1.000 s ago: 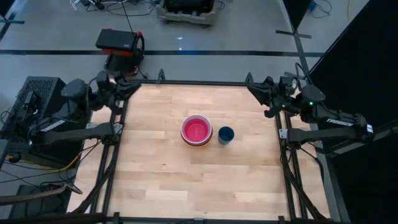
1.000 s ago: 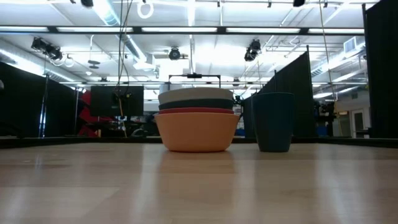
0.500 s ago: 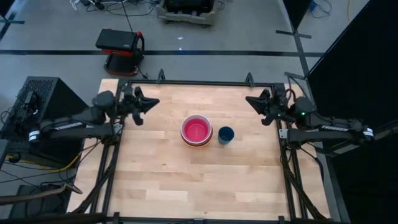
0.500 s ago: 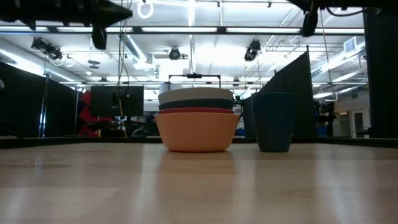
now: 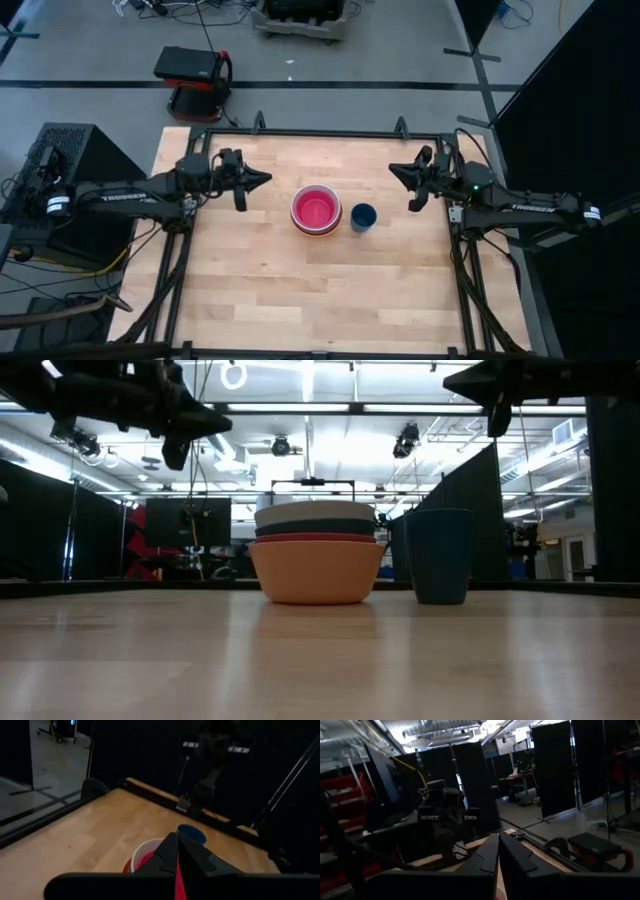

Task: Nest bowls inside each other
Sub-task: Return to Home Position

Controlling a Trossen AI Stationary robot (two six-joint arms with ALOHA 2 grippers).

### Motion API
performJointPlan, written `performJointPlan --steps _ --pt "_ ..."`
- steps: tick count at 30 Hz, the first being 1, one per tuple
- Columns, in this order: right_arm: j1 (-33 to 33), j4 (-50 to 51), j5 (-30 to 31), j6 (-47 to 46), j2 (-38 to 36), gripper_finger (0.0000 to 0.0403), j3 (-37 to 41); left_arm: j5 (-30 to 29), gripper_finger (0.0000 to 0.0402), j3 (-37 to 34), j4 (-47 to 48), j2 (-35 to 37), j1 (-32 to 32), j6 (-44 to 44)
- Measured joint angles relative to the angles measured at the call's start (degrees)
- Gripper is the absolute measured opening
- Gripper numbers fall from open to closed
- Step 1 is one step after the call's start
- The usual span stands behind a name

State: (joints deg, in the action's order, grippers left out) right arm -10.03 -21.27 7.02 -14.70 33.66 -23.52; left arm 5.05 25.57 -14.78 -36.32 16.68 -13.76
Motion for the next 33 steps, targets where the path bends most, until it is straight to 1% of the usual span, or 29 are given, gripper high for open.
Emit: performJointPlan --steps 10,12,16,21,33 --pt "-0.2 0.1 0.7 7.8 -1.0 0.0000 0.6 -0.6 0.0000 3.4 -1.6 -1.1 -0.7 6.7" --pt "-0.2 0.5 0.7 8.1 -2.8 0.0000 0.6 -0.5 0.0000 4.2 1.6 1.5 -1.0 8.0" --pt "-0.2 3.7 0.7 9.3 -7.3 0.0000 0.6 -1.1 0.0000 4.8 11.8 8.7 -1.2 10.1" --pt "-0.2 10.6 0.8 9.1 -11.5 0.0000 0.6 -3.9 0.0000 4.7 18.1 15.2 -1.2 10.6" --pt "-0.2 11.1 1.6 7.0 -17.6 0.0000 5.3 -4.6 0.0000 -4.6 9.3 16.8 -3.2 7.7"
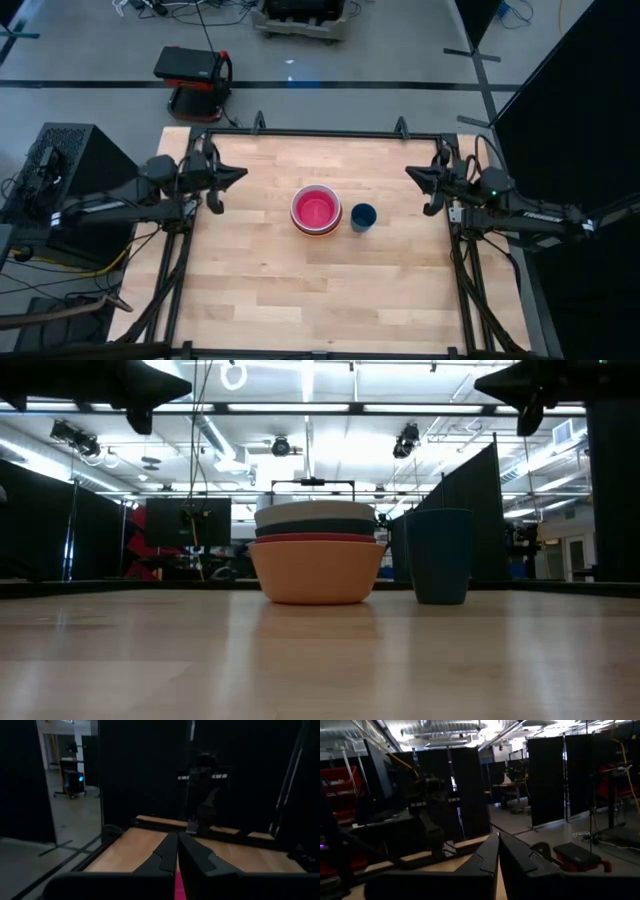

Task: Nest bowls inside each other
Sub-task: Return to Home Position

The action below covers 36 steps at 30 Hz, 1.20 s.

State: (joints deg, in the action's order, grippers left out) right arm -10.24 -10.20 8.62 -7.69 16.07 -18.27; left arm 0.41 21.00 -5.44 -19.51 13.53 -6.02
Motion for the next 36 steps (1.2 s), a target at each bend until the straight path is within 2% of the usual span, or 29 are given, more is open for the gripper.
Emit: performJointPlan --steps 16,36 --pt "0.0 0.6 0.6 -4.5 -8.5 0.0000 8.1 -2.5 0.0000 -12.7 -11.6 0.9 -2.5 -5.0" --pt "0.0 0.5 0.2 -8.6 -9.7 0.0000 15.6 -1.0 0.0000 -19.1 -9.8 0.8 -3.5 -12.3"
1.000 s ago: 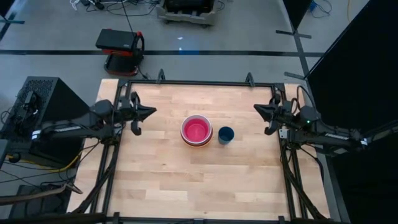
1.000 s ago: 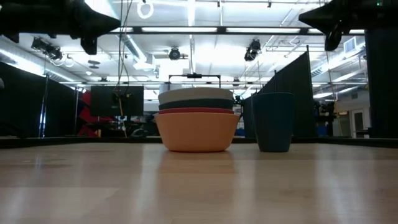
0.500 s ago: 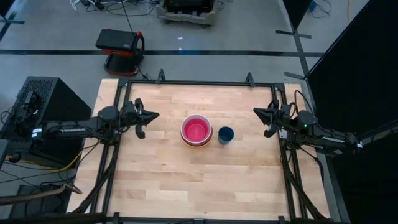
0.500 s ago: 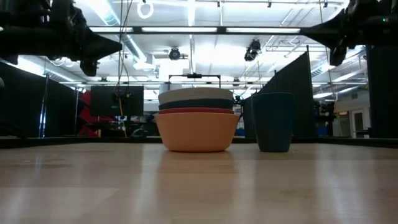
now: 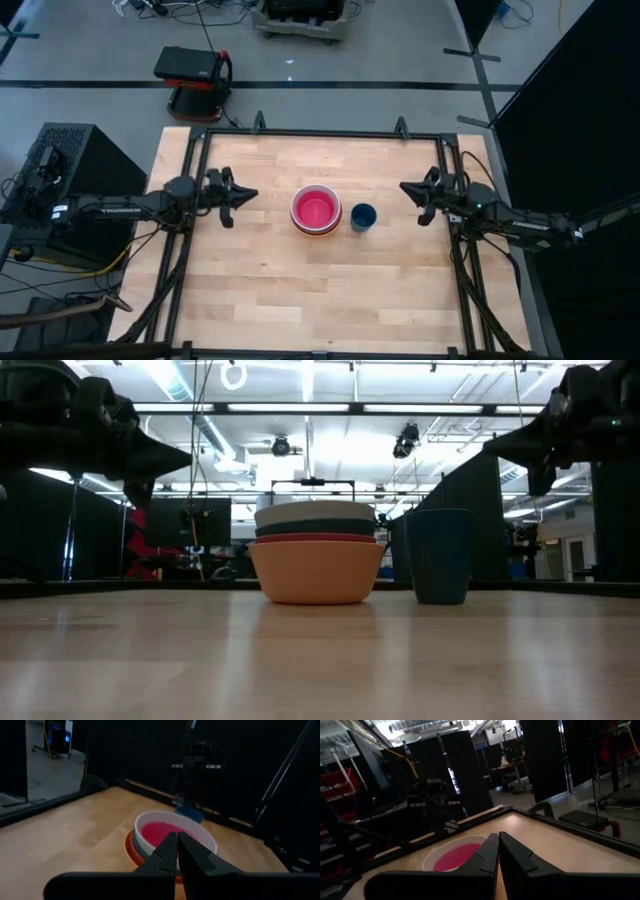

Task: Nest bowls inside each other
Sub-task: Return to Home Position

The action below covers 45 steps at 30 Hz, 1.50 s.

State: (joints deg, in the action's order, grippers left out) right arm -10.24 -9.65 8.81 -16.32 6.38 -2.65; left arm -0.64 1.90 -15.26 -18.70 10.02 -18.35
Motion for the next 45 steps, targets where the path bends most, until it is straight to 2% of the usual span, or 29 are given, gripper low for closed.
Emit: performJointPlan --steps 7,12,31,40,45 --pt "0.0 0.5 0.0 -1.7 0.0 0.0000 2.1 1.0 0.0000 -0.3 7.9 0.0 -0.1 -0.5" --pt "0.0 3.6 -0.1 -1.9 0.1 0.0000 2.1 1.9 0.0000 -0.3 9.9 0.0 -0.1 -0.5" --pt "0.0 3.5 0.1 -0.9 0.1 0.0000 2.2 -1.7 0.0000 -1.4 4.9 0.0 -0.1 2.7" --pt "0.0 4.0 -0.1 9.1 0.1 0.0000 2.2 -2.3 0.0000 -1.4 4.3 0.0 -0.1 2.9" --pt "0.0 5.2 0.1 11.7 0.4 0.0000 2.2 -4.4 0.0001 -1.4 4.3 0.0 -0.1 4.2"
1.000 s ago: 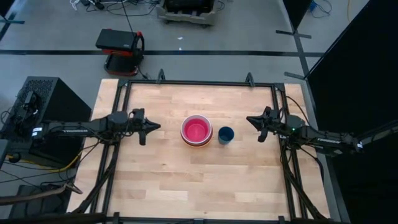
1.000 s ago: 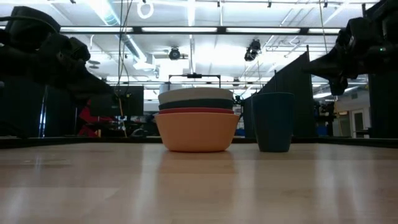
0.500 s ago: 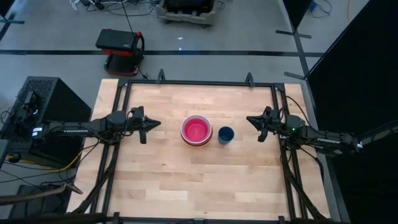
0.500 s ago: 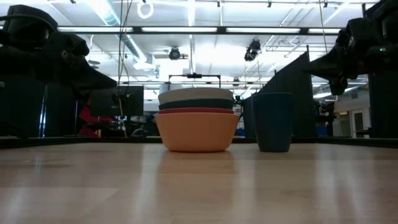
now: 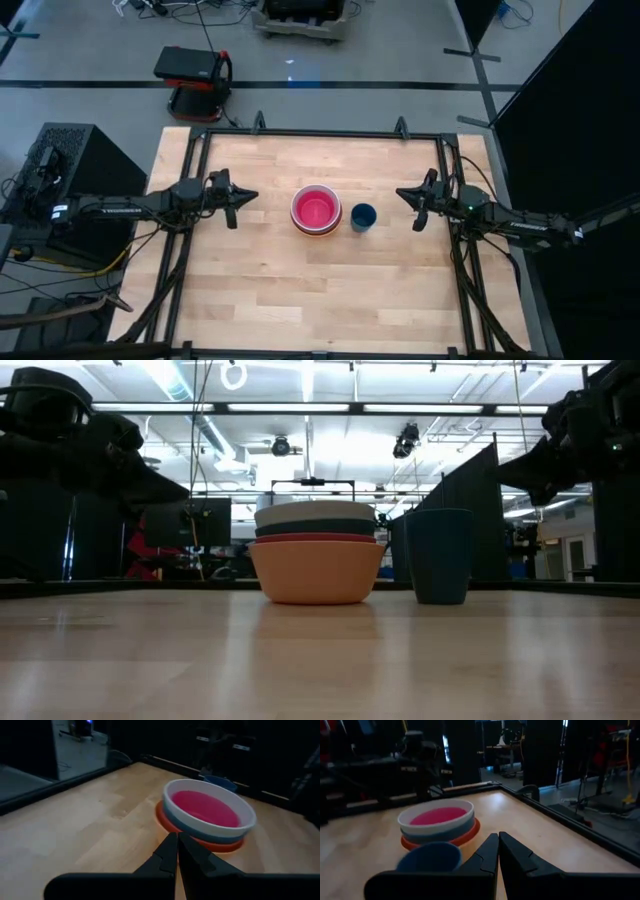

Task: Nest bowls inside each other
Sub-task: Return to Home Position

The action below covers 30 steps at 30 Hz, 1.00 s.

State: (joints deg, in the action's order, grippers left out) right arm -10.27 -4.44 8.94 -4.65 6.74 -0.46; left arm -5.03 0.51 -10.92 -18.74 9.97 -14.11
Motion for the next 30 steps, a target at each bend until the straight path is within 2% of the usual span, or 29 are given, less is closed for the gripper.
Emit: performJointPlan --steps 16,30 --pt "0.0 2.2 0.9 4.9 1.5 0.0000 0.1 -4.8 0.0005 0.0 0.1 0.0 0.1 7.9" --pt "0.0 2.2 1.0 4.9 1.5 0.0000 0.1 -4.8 0.0002 0.0 0.1 0.0 0.1 7.9"
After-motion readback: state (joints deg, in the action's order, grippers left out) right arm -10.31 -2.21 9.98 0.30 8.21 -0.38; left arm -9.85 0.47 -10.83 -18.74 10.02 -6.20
